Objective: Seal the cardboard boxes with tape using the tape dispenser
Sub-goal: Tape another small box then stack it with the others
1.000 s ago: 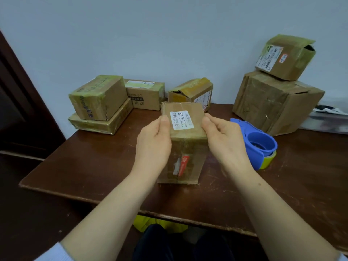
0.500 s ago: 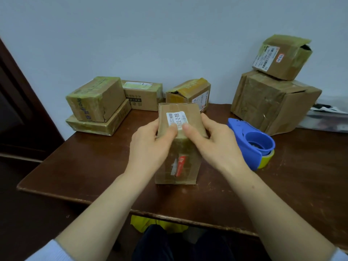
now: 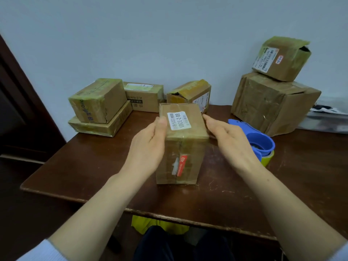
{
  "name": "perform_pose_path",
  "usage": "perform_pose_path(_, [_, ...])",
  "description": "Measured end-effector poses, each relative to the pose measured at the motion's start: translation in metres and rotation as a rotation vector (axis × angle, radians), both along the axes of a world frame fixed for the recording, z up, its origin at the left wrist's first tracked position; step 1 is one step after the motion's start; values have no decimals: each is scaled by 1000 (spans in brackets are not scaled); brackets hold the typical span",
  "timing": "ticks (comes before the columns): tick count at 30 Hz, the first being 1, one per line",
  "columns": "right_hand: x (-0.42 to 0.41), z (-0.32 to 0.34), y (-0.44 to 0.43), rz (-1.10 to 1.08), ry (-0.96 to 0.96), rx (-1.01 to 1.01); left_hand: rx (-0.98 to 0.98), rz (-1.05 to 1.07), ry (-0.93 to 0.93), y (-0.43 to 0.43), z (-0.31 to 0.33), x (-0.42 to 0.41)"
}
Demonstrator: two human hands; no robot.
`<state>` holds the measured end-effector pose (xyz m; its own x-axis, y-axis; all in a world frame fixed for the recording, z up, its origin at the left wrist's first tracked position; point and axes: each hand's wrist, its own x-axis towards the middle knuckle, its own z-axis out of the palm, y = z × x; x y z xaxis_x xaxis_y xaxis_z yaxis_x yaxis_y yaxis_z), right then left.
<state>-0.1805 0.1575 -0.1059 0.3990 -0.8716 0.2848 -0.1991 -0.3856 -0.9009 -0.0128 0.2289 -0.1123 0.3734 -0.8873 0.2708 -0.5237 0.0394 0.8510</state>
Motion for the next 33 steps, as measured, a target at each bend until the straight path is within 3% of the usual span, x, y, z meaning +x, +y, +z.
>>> perform_pose_path(4, [-6, 0, 7, 138, 23, -275, -301, -78, -290, 11, -1, 5])
perform_pose_path(7, [3, -8, 1, 86, 78, -426, -519, -141, -562, 5, -14, 17])
perform_pose_path(13, [4, -3, -7, 159, 124, -439, -522, -349, -704, 0, 1, 35])
perform_pose_path(17, [-13, 6, -15, 300, 52, -257, -442, -479, -686, 1, 10, 42])
perform_pose_path(20, [-19, 12, -15, 350, -11, -122, -397, -514, -549, 6, 9, 44])
perform_pose_path(26, [4, 9, -6, 178, 52, -241, -443, -278, -565, 7, 7, 28])
perform_pose_path(30, [-7, 10, -18, 301, 87, -225, -397, -410, -602, 3, 14, 36])
perform_pose_path(33, [-19, 18, -24, 432, 72, -139, -294, -498, -426, 3, 20, 43])
